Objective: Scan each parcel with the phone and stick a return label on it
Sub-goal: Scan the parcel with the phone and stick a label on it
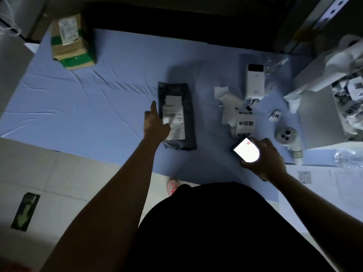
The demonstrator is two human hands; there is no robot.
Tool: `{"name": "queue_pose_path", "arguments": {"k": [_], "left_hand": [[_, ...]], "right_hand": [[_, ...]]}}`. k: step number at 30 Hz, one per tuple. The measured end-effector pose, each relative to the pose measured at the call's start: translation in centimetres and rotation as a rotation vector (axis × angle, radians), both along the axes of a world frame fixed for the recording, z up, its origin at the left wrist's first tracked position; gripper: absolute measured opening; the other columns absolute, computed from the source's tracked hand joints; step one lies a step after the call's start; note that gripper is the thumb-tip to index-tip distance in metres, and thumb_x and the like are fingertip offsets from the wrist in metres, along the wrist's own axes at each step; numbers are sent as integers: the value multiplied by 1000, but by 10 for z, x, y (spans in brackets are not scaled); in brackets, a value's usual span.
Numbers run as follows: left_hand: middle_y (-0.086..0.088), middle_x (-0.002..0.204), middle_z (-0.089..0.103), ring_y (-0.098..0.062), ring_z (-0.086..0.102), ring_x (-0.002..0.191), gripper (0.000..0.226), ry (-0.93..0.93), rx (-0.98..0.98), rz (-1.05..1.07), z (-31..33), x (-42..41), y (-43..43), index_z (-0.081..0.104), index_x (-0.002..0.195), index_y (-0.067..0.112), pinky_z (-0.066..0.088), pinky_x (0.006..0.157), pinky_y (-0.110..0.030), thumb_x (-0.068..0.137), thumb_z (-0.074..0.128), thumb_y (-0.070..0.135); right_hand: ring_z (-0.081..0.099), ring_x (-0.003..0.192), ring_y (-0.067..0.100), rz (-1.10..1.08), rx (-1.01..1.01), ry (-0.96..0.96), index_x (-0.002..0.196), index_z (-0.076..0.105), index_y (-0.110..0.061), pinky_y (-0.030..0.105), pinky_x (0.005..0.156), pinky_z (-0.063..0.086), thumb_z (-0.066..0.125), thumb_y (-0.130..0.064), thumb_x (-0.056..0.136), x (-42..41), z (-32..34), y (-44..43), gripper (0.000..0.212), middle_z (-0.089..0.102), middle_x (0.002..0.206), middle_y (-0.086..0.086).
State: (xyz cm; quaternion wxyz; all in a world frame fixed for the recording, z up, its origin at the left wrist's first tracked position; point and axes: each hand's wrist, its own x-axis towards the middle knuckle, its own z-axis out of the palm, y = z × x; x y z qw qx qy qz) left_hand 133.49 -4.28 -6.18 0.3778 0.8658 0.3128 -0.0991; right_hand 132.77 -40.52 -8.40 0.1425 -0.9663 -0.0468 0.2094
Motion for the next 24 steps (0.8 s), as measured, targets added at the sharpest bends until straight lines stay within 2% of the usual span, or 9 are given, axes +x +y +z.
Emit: {"name": "queue_pose_path", "arguments": {"k": [3, 5, 8, 11, 15, 18, 19, 21, 24], "left_hand": [[-16, 142, 42, -35, 43, 128, 74, -84, 367, -136, -1, 8, -40, 41, 149, 15, 43, 104, -46, 82, 73, 21], [-15, 132, 54, -34, 54, 117, 53, -169, 226, -195, -1, 17, -73, 58, 134, 13, 48, 98, -42, 83, 71, 21], [-10, 104, 71, -20, 65, 93, 26, -108, -115, -278, -4, 24, -125, 71, 114, 11, 50, 82, -27, 88, 68, 16], [-4, 86, 72, -13, 65, 79, 8, -111, -197, -298, -9, 27, -167, 70, 84, 12, 48, 67, -24, 88, 67, 18], [-11, 87, 71, -20, 69, 81, 23, -153, -175, -262, -15, 43, -191, 61, 73, 4, 55, 59, -20, 86, 69, 22], [-1, 74, 70, -8, 66, 68, 17, -109, -237, -221, -17, 54, -193, 70, 74, 12, 43, 53, -9, 86, 70, 23], [4, 70, 69, 0, 63, 62, 16, -78, -280, -202, -16, 54, -193, 72, 73, 15, 42, 52, -6, 87, 71, 24], [7, 69, 70, 3, 65, 60, 14, -44, -361, -104, -12, 55, -194, 74, 75, 17, 47, 54, -8, 88, 72, 23], [-2, 83, 76, -13, 74, 72, 15, -152, -485, 149, 0, 61, -190, 75, 93, 8, 53, 56, -17, 91, 72, 22]], "right_hand": [[52, 113, 31, -41, 4, 4, 147, 42, -32, 45, 83, 54, 86, -47, 66, -3, -15, -12, 94, 50, 119, 9], [50, 114, 33, -63, 17, 2, 146, 43, -29, 44, 85, 51, 88, -44, 64, -2, -21, -14, 95, 51, 117, 11], [45, 117, 32, -28, -94, -39, 146, 43, -30, 45, 93, 43, 84, -52, 65, 1, -22, -14, 94, 56, 123, 10], [38, 128, 30, -4, -132, -16, 147, 42, -30, 45, 100, 38, 79, -63, 68, 6, -19, -15, 93, 56, 134, 6], [46, 133, 27, -289, 313, -3, 145, 50, -9, 45, 109, 41, 77, -51, 83, 27, -9, -7, 80, 56, 142, 11], [69, 97, -2, -643, 826, 167, 140, 54, -7, 20, 84, 57, 73, -32, 92, 55, 5, 10, 57, 69, 121, 7], [72, 88, -1, -684, 935, 188, 134, 59, -5, 18, 77, 58, 73, -24, 93, 62, 8, 15, 48, 73, 114, 7], [74, 87, 10, -642, 1011, 158, 119, 68, -4, 27, 79, 62, 72, -11, 92, 74, 10, 21, 28, 76, 106, 10], [75, 94, 17, -452, 1071, 159, 108, 71, -11, 33, 83, 62, 71, -5, 92, 80, 16, 25, 18, 77, 102, 2]]}}
